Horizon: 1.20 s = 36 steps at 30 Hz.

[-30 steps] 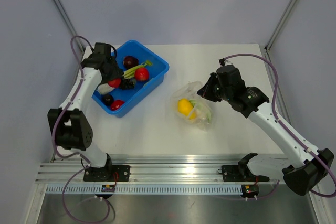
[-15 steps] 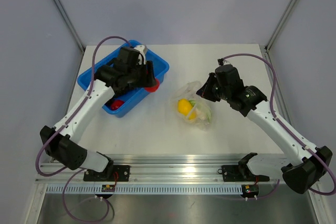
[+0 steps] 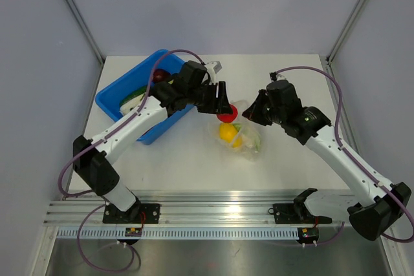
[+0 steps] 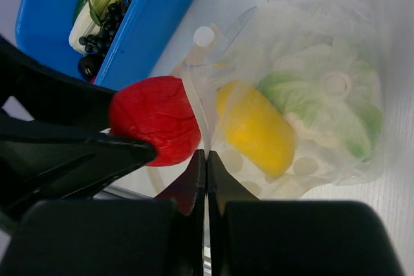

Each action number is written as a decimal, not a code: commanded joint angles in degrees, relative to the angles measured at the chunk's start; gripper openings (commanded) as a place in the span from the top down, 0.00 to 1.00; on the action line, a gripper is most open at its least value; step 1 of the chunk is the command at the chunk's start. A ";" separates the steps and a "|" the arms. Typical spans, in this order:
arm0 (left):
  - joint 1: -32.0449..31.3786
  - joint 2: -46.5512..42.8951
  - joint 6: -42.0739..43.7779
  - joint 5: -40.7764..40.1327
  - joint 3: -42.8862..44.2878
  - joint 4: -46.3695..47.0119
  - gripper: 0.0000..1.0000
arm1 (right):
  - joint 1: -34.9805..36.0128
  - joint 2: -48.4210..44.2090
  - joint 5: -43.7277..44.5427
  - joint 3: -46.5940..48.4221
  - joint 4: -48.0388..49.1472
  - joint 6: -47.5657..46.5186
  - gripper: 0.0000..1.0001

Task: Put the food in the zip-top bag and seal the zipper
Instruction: Place the fake vegetable in the zipper food storage bag, then pick up the fake fruit from the bin.

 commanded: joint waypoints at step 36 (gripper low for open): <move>24.02 -9.14 5.18 -11.70 -3.93 -5.82 0.30 | 0.52 -2.43 1.03 -0.48 1.55 0.39 1.00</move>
